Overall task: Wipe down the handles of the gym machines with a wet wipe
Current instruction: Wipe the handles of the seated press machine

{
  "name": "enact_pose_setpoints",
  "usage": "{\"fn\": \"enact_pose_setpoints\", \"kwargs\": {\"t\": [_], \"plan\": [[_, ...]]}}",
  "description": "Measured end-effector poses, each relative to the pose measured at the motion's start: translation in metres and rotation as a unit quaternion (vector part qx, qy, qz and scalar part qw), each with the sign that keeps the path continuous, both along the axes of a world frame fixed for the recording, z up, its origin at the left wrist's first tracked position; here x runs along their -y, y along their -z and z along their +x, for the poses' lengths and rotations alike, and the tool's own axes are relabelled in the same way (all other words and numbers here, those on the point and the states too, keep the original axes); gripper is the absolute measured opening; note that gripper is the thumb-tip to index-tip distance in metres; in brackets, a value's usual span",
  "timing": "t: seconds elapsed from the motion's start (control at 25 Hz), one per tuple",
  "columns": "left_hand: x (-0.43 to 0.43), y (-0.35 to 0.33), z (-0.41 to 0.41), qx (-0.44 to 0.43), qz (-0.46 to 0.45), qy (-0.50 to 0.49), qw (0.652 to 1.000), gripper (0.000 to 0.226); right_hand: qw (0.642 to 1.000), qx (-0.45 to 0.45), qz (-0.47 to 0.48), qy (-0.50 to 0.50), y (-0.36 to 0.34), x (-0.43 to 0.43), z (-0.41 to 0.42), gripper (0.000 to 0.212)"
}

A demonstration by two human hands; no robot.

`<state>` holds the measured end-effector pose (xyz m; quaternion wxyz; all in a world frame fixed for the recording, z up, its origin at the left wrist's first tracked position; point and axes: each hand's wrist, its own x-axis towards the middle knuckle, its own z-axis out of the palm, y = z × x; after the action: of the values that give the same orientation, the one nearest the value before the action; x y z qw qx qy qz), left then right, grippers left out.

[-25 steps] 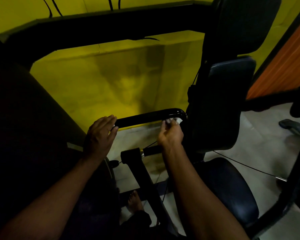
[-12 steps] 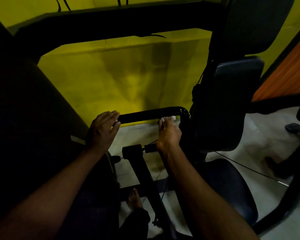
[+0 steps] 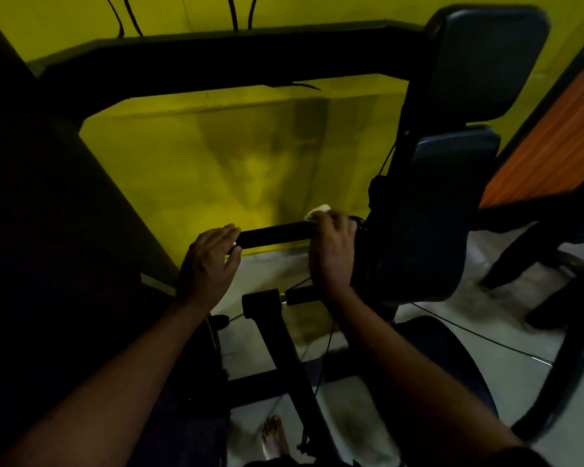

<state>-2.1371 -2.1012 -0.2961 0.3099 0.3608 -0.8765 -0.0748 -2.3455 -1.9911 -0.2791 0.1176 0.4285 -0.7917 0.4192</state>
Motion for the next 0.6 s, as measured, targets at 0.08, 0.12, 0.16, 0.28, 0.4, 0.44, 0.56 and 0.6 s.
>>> {"fn": "enact_pose_setpoints", "kwargs": {"t": [0.08,0.12,0.16,0.28,0.4,0.44,0.56,0.6], "plan": [[0.003,-0.002,-0.005,0.002,-0.029,0.005,1.0,0.043,0.99,-0.109,0.051,-0.07,-0.006,-0.009,-0.029,0.027],[0.003,-0.001,-0.007,0.0,-0.032,0.005,0.999,0.042,0.992,-0.095,0.058,-0.06,-0.011,-0.012,-0.041,0.024],[0.001,0.0,-0.008,-0.005,-0.032,0.003,0.999,0.041,0.994,-0.067,0.069,-0.047,-0.018,-0.015,-0.049,0.021],[-0.001,0.006,-0.004,-0.02,-0.034,0.004,0.999,0.04,0.968,-0.041,0.207,-0.137,-0.037,-0.006,-0.064,0.022],[0.005,0.008,-0.004,-0.028,-0.032,0.001,0.999,0.039,0.919,0.093,0.355,-0.145,-0.067,0.013,-0.087,0.026],[0.004,0.009,-0.004,-0.032,-0.026,-0.003,0.999,0.039,0.899,0.138,0.388,-0.149,-0.074,0.021,-0.09,0.027],[0.001,0.011,-0.003,-0.038,-0.041,0.003,0.998,0.038,0.873,0.142,0.425,-0.191,-0.086,0.035,-0.086,0.033],[0.004,0.01,-0.003,-0.034,-0.049,0.008,0.998,0.038,0.864,0.165,0.435,-0.191,-0.087,0.036,-0.094,0.031]]}}
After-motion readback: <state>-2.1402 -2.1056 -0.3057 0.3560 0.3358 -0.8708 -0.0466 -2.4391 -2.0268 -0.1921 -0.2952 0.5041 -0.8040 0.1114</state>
